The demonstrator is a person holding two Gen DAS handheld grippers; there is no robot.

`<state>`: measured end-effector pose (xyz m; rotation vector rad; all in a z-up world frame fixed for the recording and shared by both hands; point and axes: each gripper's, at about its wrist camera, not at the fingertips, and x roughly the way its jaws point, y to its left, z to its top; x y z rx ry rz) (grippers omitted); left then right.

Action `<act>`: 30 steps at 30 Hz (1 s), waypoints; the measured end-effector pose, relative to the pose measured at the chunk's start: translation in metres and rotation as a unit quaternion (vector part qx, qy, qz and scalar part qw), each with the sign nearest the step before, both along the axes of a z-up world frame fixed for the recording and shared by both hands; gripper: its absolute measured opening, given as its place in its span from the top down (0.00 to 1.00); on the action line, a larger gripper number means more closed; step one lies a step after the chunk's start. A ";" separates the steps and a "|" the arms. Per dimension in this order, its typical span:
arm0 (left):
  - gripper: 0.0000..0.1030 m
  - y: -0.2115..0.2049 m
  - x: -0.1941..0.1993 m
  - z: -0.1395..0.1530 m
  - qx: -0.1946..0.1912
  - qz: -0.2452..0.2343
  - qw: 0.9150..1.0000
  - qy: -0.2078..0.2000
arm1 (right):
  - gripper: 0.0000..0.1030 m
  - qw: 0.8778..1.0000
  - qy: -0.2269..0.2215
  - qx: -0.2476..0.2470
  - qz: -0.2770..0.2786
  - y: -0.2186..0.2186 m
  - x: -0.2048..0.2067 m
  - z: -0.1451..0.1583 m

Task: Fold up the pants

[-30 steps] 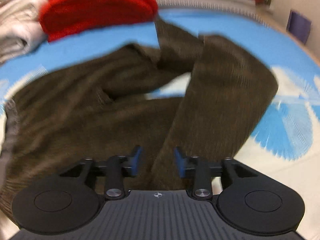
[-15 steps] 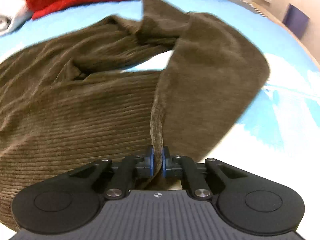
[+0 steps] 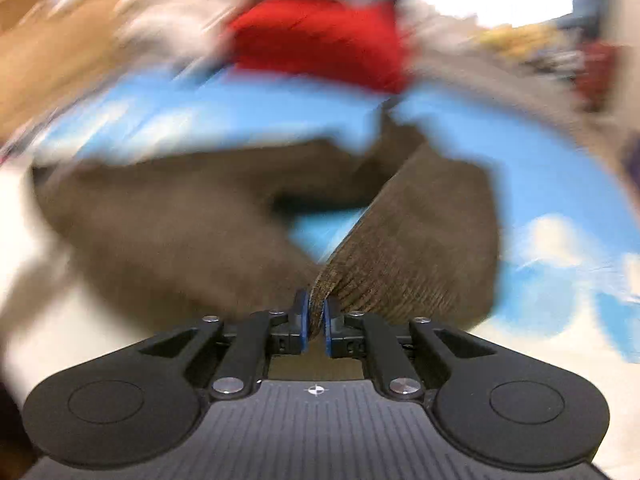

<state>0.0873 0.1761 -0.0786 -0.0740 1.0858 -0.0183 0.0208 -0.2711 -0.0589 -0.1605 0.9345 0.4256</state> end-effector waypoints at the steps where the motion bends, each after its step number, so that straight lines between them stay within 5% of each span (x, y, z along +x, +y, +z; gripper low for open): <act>1: 0.92 0.000 -0.002 -0.007 0.024 -0.008 0.999 0.021 | 0.89 0.999 0.032 -0.018 0.037 0.007 -0.005 -0.016; 3: 0.91 0.001 -0.005 -0.013 0.071 0.005 0.997 0.029 | 0.89 0.996 0.042 -0.061 0.049 0.010 -0.003 -0.029; 7: 0.76 0.007 0.004 -0.006 0.040 0.035 0.998 0.018 | 0.83 0.999 0.008 -0.004 -0.038 -0.014 0.035 -0.022; 11: 0.72 -0.007 0.014 -0.012 0.037 0.032 0.998 0.032 | 0.63 0.991 -0.034 0.013 -0.127 -0.023 0.075 -0.020; 16: 0.61 -0.027 0.036 -0.020 0.028 0.009 0.999 0.034 | 0.62 0.978 -0.021 0.039 -0.203 -0.018 0.143 -0.047; 25: 0.59 -0.022 0.054 -0.029 0.047 0.020 0.998 0.047 | 0.54 0.983 0.036 -0.002 -0.180 0.024 0.207 -0.128; 28: 0.59 -0.019 0.056 -0.027 0.042 0.026 0.998 0.046 | 0.62 0.985 0.017 -0.038 -0.170 0.032 0.213 -0.130; 29: 0.59 -0.019 0.057 -0.027 0.044 0.026 0.998 0.045 | 0.82 0.983 0.018 -0.042 -0.180 0.028 0.215 -0.128; 30: 0.59 -0.019 0.057 -0.027 0.045 0.026 0.998 0.044 | 0.88 0.981 0.023 -0.035 -0.187 0.023 0.215 -0.124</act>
